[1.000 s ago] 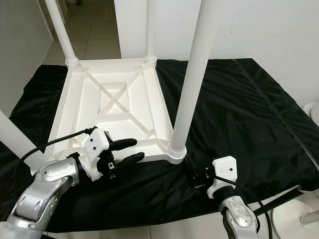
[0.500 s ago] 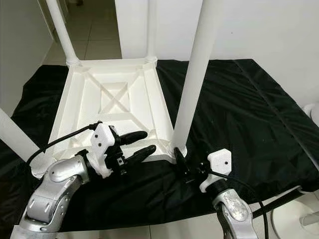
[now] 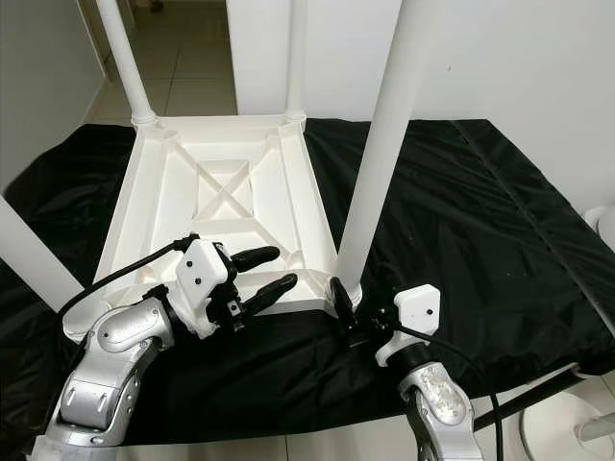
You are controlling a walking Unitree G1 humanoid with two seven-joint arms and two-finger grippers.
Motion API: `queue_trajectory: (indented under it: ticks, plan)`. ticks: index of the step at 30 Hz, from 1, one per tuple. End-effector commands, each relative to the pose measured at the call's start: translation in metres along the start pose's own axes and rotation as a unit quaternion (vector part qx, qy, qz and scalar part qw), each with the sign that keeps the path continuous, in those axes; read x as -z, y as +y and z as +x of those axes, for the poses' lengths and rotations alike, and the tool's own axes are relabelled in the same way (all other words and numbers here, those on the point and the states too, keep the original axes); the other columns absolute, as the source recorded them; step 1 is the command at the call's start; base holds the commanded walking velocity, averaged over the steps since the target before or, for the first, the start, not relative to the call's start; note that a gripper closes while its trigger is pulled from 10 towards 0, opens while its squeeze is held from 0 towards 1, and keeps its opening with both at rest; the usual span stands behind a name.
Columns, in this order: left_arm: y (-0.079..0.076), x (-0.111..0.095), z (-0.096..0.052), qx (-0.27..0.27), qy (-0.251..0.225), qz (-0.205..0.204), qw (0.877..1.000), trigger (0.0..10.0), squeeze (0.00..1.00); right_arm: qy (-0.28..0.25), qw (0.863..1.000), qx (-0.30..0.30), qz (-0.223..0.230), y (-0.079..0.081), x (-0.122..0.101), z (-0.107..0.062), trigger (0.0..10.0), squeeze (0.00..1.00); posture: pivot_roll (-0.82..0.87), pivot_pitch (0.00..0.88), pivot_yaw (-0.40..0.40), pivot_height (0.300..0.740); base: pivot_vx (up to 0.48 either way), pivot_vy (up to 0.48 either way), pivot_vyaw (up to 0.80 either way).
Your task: Building children table
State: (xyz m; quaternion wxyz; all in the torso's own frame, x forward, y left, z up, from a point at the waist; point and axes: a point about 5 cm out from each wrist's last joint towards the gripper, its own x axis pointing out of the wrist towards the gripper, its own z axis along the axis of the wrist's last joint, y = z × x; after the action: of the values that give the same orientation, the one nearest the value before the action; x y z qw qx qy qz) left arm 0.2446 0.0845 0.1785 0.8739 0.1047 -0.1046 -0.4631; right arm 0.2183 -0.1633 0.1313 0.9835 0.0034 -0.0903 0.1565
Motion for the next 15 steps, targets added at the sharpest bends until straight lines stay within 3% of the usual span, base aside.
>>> queue_trajectory:
  ticks: [1, 15]
  plan:
    - [0.0164, 0.0039, -0.0039, -0.174, 0.007, -0.002, 0.985, 10.0, 0.00, -0.004, 1.000, -0.002, -0.003, 0.0022, -0.0018, 0.0001, 10.0, 0.00, -0.07, 0.020, -0.020, 0.740, 0.000, 0.000, 0.00]
    - [0.0143, 0.0082, -0.0024, -0.167, 0.007, -0.005, 0.986, 10.0, 0.00, -0.007, 1.000, 0.003, -0.005, 0.0038, -0.0016, 0.0032, 10.0, 0.00, -0.08, 0.014, -0.010, 0.740, 0.000, 0.000, 0.00]
